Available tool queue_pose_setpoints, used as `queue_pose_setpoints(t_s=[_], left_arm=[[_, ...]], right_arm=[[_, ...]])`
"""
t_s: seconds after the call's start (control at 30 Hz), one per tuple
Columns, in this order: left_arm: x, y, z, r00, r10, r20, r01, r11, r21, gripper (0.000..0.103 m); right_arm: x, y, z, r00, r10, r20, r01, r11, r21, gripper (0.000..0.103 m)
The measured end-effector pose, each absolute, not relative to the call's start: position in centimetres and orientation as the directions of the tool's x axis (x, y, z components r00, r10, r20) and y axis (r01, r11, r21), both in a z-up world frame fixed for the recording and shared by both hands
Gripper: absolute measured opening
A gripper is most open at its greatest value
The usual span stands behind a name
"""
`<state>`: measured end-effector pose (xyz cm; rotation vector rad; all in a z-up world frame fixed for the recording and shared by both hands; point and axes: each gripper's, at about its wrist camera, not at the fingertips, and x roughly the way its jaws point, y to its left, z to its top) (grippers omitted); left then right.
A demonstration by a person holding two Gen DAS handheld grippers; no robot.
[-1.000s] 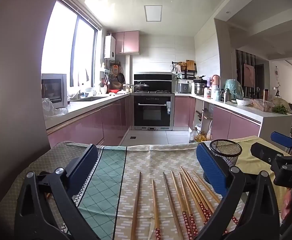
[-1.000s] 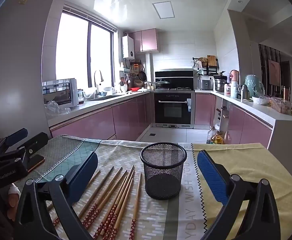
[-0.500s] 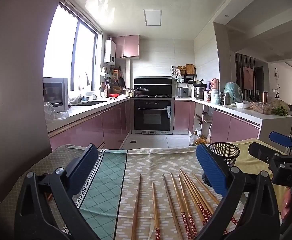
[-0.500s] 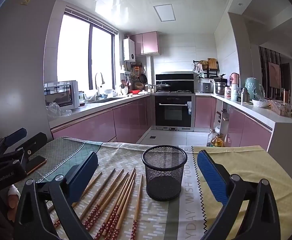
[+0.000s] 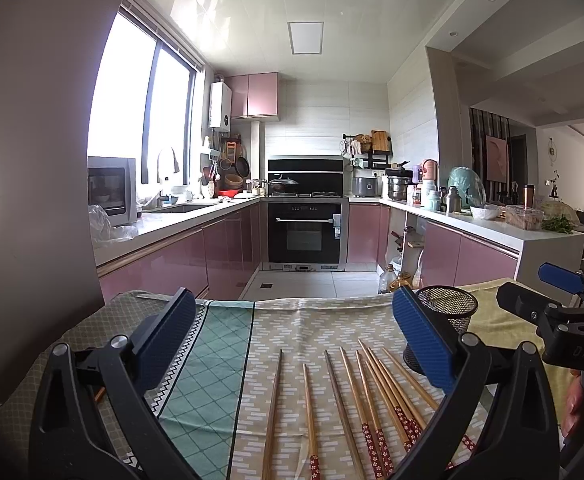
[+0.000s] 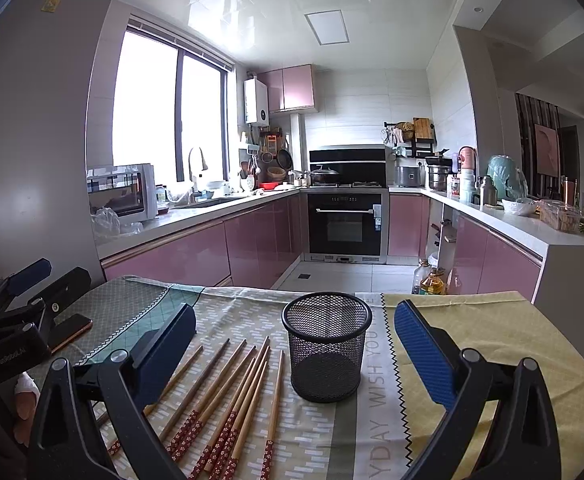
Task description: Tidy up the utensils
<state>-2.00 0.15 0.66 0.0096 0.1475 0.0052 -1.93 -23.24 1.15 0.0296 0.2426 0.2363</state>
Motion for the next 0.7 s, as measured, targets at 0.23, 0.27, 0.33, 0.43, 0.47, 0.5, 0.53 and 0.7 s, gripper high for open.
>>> queue_pose_setpoints(t_s=[0.23, 0.27, 0.33, 0.43, 0.47, 0.5, 0.53, 0.7], left_arm=[[-2.09, 0.13, 0.60, 0.989, 0.007, -0.146, -0.005, 1.000, 0.011, 0.097], [-2.10, 0.12, 0.60, 0.989, 0.007, -0.146, -0.005, 1.000, 0.011, 0.097], [-2.09, 0.12, 0.61, 0.989, 0.007, -0.146, -0.005, 1.000, 0.010, 0.097], [-2.11, 0.07, 0.57, 0.989, 0.007, -0.146, -0.006, 1.000, 0.011, 0.097], [-2.13, 0.07, 0.58, 0.989, 0.008, -0.145, -0.006, 1.000, 0.011, 0.097], [-2.14, 0.07, 0.57, 0.989, 0.008, -0.145, -0.007, 1.000, 0.011, 0.097], [-2.10, 0.07, 0.56, 0.989, 0.006, -0.146, -0.005, 1.000, 0.010, 0.097], [-2.14, 0.12, 0.37, 0.989, 0.006, -0.147, -0.005, 1.000, 0.010, 0.097]], right_arm=[[-1.68, -23.07, 0.82, 0.944, 0.229, -0.239, -0.221, 0.973, 0.059, 0.096], [-1.66, -23.10, 0.85, 0.943, 0.229, -0.241, -0.221, 0.973, 0.059, 0.096], [-1.68, -23.10, 0.80, 0.944, 0.227, -0.240, -0.219, 0.974, 0.059, 0.096], [-1.57, -22.98, 0.80, 0.944, 0.226, -0.239, -0.218, 0.974, 0.060, 0.096], [-1.56, -22.96, 0.77, 0.944, 0.226, -0.239, -0.218, 0.974, 0.060, 0.096], [-1.56, -22.94, 0.72, 0.944, 0.225, -0.239, -0.217, 0.974, 0.060, 0.096], [-1.59, -23.00, 0.75, 0.944, 0.227, -0.240, -0.218, 0.974, 0.061, 0.096], [-1.56, -22.92, 0.74, 0.945, 0.225, -0.239, -0.217, 0.974, 0.060, 0.096]])
